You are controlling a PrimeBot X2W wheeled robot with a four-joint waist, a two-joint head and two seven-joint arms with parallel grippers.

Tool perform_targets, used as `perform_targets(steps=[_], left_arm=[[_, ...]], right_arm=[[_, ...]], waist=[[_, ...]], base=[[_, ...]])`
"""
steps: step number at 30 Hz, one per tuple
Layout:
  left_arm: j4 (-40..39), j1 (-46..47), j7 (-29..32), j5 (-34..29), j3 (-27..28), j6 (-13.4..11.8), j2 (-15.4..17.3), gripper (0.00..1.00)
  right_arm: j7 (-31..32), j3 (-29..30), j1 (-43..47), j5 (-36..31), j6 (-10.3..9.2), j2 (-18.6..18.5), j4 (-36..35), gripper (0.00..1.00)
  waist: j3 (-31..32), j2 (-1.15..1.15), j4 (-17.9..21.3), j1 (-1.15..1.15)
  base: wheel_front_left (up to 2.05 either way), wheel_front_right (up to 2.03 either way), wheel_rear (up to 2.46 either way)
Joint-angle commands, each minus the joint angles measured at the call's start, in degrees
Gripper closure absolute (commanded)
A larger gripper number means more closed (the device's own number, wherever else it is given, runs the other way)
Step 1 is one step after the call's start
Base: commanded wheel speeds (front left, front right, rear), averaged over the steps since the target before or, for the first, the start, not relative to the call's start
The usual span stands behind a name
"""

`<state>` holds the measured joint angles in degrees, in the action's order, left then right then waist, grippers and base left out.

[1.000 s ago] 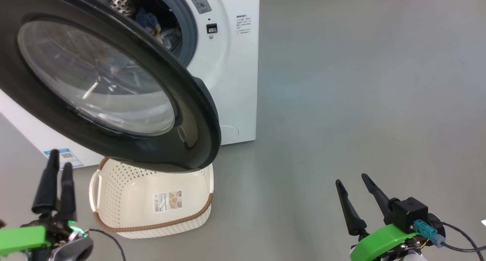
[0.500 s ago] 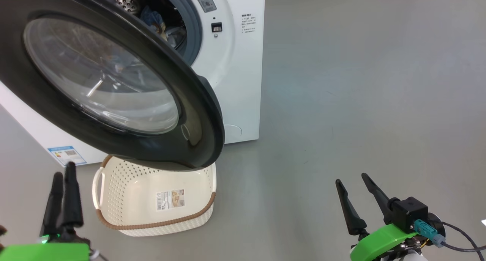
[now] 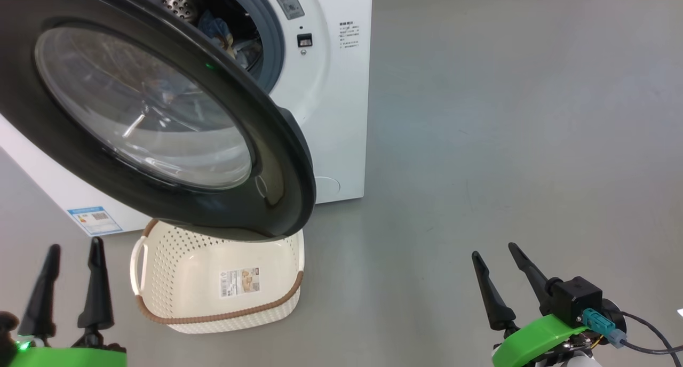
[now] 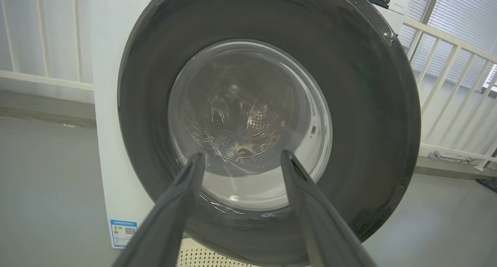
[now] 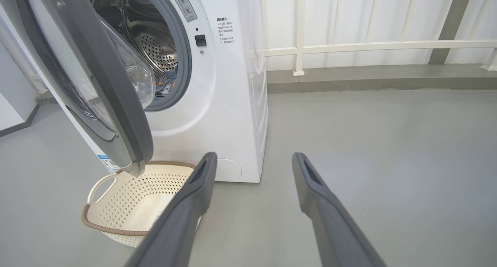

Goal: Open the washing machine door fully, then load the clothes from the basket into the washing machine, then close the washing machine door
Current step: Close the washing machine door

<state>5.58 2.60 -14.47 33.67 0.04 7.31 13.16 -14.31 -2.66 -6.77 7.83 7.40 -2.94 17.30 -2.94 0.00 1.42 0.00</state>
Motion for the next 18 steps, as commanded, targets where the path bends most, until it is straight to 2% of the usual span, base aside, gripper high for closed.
perform_targets(steps=[1, 8, 18], left_arm=[[-1.4, 1.2, -0.5, -3.9, 3.6, 0.2, 0.7, 0.00], [-1.1, -0.6, -0.5, -15.7, 6.0, 0.2, -1.3, 0.00], [0.2, -2.7, -0.5, -21.5, 8.0, 0.2, -4.7, 0.00]], right_arm=[[-0.7, -1.1, -0.4, 0.9, 0.09, 0.1, -1.6, 0.00], [-0.7, -1.3, -0.5, 1.2, 0.09, 0.1, -1.7, 0.00], [-0.7, -1.3, -0.6, 1.1, 0.09, 0.1, -1.6, 0.00]], waist=[[-0.1, 0.00, 0.0, 0.00], [-0.5, 0.00, 0.0, 0.00], [-0.5, 0.00, 0.3, 0.00]], base=[[0.00, 0.00, 0.00], [0.00, 0.00, 0.00], [0.00, 0.00, 0.00]])
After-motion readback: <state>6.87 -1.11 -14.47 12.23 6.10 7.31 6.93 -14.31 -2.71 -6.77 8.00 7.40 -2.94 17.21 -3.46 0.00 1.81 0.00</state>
